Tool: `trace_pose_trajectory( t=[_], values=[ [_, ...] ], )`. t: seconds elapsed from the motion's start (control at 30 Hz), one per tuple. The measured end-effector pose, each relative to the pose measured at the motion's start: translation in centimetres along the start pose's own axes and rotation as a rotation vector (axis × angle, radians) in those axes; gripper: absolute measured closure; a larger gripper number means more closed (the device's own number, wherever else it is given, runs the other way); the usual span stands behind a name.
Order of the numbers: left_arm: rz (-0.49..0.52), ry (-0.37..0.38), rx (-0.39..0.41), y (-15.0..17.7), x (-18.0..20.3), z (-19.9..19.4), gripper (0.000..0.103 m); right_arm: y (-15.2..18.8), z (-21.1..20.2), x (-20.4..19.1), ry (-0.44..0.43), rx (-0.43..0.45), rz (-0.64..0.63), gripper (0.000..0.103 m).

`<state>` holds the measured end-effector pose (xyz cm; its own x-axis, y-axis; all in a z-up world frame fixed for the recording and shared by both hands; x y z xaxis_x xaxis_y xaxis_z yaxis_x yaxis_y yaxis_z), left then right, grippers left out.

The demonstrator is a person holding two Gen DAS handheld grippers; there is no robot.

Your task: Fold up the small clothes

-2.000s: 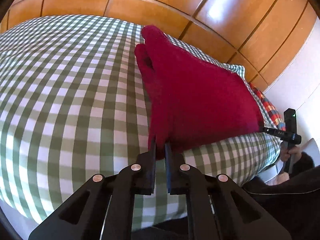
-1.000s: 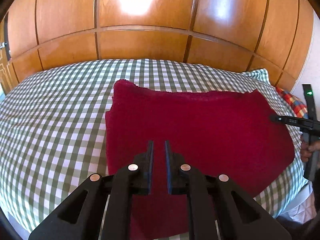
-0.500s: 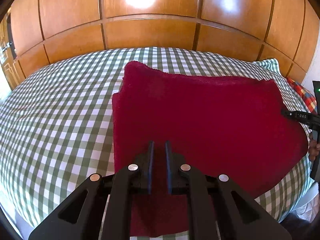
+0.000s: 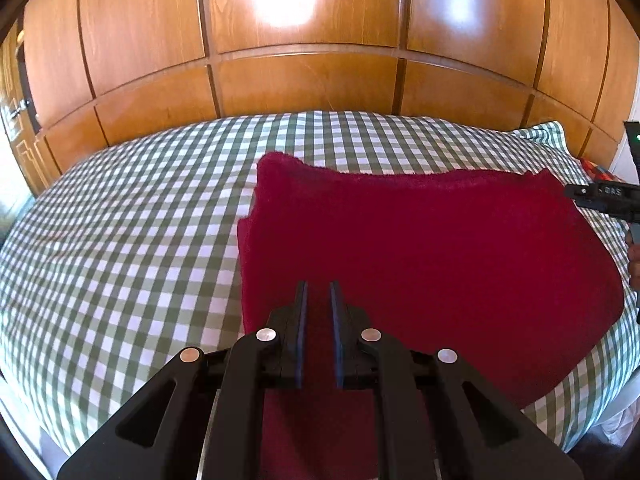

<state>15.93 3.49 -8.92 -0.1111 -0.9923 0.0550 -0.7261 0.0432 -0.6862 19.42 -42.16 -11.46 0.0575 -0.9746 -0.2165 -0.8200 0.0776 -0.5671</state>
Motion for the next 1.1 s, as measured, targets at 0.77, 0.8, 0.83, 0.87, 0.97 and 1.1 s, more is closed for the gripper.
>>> trace_pose_trajectory(
  t=[0.77, 0.8, 0.83, 0.87, 0.97, 1.1],
  values=[
    [0.002, -0.095, -0.068, -2.0, -0.8, 6.3, 0.095, 1.4, 4.7, 3.3, 0.141, 0.003, -0.018, 0.103],
    [0.002, -0.099, -0.074, -1.7, -0.9, 6.7, 0.092, 1.5, 4.9, 3.2, 0.150, 0.006, -0.029, 0.103],
    [0.003, -0.103, -0.079, -1.4, -1.0, 7.0, 0.092, 1.5, 5.1, 3.3, 0.154, 0.008, -0.032, 0.103],
    [-0.002, -0.101, -0.085, -1.2, -1.1, 7.3, 0.092, 1.6, 5.2, 3.5, 0.154, 0.010, -0.024, 0.103],
    [-0.021, -0.092, -0.078, -1.4, -1.1, 7.1, 0.092, 1.9, 5.4, 3.7, 0.151, 0.015, -0.012, 0.103],
    [-0.054, -0.078, -0.055, -1.7, -1.4, 5.6, 0.091, 2.1, 5.0, 3.8, 0.128, 0.006, 0.004, 0.103]
  ],
)
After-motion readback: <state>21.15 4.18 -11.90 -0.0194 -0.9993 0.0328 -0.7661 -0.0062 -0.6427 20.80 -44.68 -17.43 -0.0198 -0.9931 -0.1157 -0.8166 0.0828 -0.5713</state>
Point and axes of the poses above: each gripper's, at about its wrist camera, not at the fingertips, and z roughly the way its jaws point, x to its right, y to its underside, the point moved 9 cm from there along z, roughly the way its jaws point, and after that the axes turned 7 degrees about -z, right-handed, at the moved point
